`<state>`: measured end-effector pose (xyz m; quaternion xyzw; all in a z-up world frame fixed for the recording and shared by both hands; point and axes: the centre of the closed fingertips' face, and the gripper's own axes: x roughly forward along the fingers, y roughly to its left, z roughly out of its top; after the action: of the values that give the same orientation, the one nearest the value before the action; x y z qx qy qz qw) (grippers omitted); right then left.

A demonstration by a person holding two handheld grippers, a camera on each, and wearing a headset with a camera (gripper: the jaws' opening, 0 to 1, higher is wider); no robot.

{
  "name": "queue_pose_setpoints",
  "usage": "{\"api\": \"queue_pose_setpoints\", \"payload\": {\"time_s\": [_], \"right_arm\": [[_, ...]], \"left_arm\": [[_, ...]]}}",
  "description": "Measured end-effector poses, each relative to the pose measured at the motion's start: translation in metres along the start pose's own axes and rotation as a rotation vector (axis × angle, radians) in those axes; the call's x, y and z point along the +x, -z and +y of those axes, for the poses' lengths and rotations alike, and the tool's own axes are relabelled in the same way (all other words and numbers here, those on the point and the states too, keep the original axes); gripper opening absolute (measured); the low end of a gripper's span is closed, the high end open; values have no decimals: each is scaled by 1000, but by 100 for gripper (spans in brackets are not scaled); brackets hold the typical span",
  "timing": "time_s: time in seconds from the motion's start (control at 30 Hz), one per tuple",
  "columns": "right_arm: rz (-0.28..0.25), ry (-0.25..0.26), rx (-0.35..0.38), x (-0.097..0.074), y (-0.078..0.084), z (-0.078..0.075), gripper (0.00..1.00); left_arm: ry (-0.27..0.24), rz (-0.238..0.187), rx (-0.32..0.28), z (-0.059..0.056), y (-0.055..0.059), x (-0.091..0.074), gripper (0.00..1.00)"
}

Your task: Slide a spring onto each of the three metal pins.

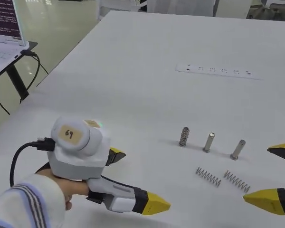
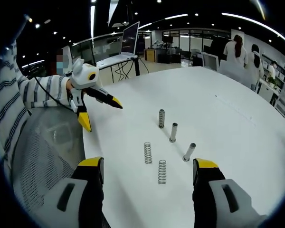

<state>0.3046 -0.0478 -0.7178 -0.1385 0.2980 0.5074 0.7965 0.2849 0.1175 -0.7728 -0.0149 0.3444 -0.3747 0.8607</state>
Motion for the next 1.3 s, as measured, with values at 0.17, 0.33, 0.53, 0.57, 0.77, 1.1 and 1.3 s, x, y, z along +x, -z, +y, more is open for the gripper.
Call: {"api": "queue_pose_setpoints", "payload": {"time_s": [0.17, 0.33, 0.53, 0.57, 0.77, 1.1, 1.3], "right_arm": [[-14, 9, 17, -2, 3, 1, 76], [-26, 18, 41, -3, 5, 2, 77], [-60, 28, 57, -6, 3, 3, 86], [-64, 30, 60, -6, 3, 3, 87], [-79, 59, 87, -10, 6, -2, 91], [-99, 60, 140, -13, 14, -3, 99], [-97, 59, 138, -12, 15, -3, 99]], "left_arm": [[3, -1, 6, -1, -1, -1, 95], [5, 1, 14, -1, 0, -1, 95], [11, 1, 10, -2, 2, 0, 94], [12, 3, 12, -3, 2, 0, 94], [21, 6, 15, -4, 2, -1, 94], [14, 14, 20, -2, 1, -4, 93], [-2, 9, 20, 0, -1, -5, 88]]}}
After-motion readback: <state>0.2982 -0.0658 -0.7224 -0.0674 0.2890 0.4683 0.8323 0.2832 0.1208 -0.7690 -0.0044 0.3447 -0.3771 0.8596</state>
